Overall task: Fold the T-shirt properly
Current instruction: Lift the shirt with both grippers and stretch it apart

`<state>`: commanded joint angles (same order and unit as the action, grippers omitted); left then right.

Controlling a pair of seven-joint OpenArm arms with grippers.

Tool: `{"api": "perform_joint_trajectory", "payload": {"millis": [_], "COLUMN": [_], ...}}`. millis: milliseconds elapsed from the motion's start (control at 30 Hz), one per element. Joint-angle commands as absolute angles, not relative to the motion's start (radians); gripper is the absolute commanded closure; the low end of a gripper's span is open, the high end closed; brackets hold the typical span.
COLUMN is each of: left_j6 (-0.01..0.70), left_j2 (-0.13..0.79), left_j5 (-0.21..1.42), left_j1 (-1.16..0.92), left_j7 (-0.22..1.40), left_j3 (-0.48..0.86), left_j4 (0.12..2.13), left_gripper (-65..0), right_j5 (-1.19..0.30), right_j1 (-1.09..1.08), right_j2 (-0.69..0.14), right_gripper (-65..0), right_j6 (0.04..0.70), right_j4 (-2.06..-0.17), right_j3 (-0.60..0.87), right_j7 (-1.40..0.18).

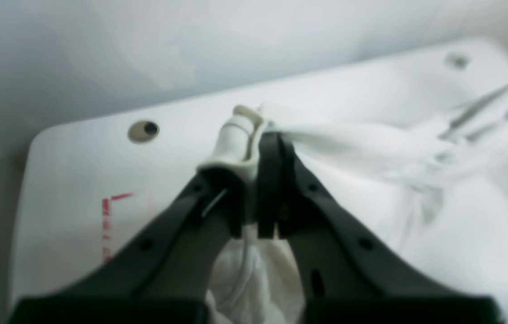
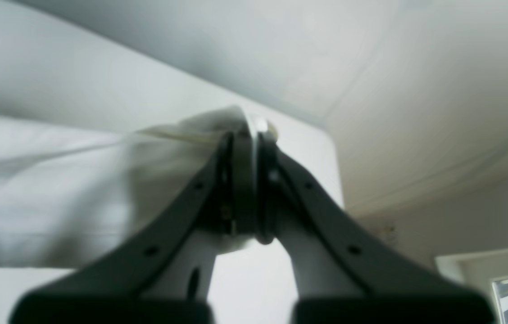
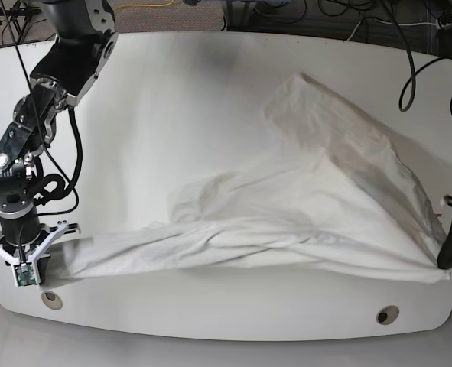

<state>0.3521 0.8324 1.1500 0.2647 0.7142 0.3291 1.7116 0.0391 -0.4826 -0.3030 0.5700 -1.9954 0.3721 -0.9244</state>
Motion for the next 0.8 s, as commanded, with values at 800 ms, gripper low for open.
{"api": "perform_joint_trajectory", "payload": {"millis": [800], "left_j6": [0.352], "left_j2": [1.026], "left_j5": [1.322], "left_j1": [0.792], "left_j7": [0.716], "left_j3": [0.110], "left_j4": [1.572], "left_gripper": [0.0], "right_j5": [0.038], "right_j1": [-0.889], "right_j2": [-0.504], "right_gripper": [0.0], "right_j6": [0.578], "right_j4": [-1.959], "right_j3": [0.160], "right_j7": [-0.989]}}
